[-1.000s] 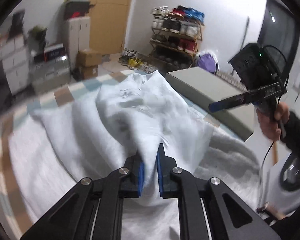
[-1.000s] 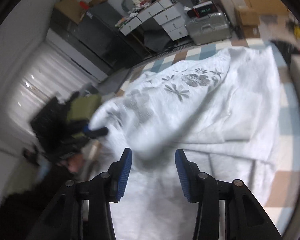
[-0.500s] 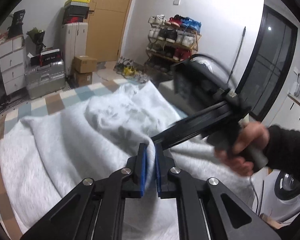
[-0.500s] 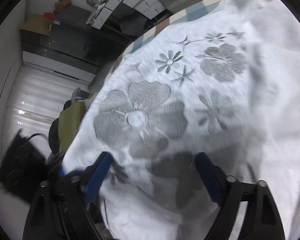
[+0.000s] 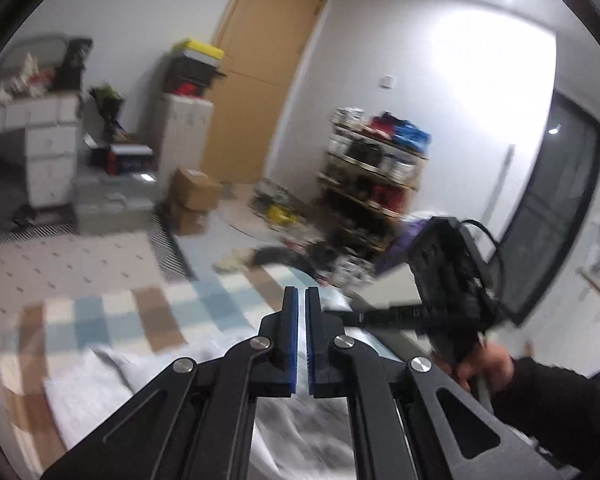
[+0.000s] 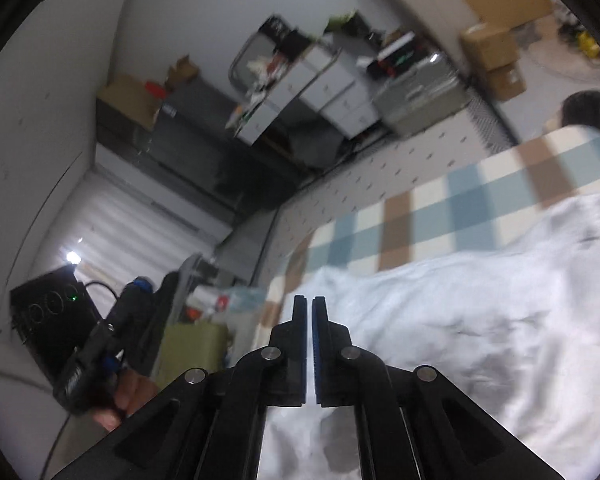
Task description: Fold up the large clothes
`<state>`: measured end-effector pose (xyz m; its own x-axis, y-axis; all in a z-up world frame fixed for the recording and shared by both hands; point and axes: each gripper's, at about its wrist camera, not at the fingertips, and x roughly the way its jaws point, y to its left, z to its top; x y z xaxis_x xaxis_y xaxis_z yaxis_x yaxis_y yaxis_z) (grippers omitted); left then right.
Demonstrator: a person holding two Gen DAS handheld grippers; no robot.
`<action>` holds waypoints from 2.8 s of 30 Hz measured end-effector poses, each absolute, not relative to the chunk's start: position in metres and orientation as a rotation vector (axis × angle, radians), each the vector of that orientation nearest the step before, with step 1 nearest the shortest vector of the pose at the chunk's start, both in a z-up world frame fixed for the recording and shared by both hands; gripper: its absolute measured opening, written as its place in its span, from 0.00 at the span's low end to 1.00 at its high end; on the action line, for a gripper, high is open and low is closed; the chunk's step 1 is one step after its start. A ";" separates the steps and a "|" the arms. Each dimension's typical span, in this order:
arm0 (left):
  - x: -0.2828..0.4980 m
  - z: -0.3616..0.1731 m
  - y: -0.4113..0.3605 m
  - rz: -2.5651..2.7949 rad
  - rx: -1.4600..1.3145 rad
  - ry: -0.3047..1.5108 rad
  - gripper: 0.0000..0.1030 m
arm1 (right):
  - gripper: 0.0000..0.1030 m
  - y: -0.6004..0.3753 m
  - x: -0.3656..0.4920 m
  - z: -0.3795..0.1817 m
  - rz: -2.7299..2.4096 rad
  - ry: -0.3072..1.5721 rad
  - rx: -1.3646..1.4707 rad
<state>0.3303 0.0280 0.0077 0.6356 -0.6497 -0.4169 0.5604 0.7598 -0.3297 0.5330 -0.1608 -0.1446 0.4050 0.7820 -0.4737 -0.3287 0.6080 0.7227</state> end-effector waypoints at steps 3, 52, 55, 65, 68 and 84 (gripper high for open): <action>0.306 -0.040 0.013 -0.712 -0.141 0.669 0.00 | 0.68 -0.188 0.511 -0.171 0.687 0.953 0.575; 0.253 -0.187 0.030 -0.435 -0.287 0.747 0.00 | 0.30 -0.062 0.431 -0.271 0.503 1.048 -0.115; 0.251 -0.191 0.032 -0.429 -0.291 0.764 0.00 | 0.30 -0.064 0.428 -0.263 0.496 1.041 -0.120; 0.250 -0.182 0.035 -0.454 -0.277 0.754 0.00 | 0.25 -0.125 0.407 -0.263 0.311 1.039 -0.118; 0.249 -0.182 0.036 -0.451 -0.276 0.753 0.00 | 0.25 -0.126 0.395 -0.258 0.334 0.951 -0.138; 0.286 -0.088 -0.023 -0.578 -0.092 0.681 0.67 | 0.75 -0.244 0.348 -0.232 0.567 0.515 0.664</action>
<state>0.2859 -0.0233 -0.0878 0.6274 -0.5328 -0.5679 0.4743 0.8399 -0.2640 0.3481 -0.2438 -0.2320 0.7308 0.6317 -0.2585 -0.3181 0.6502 0.6899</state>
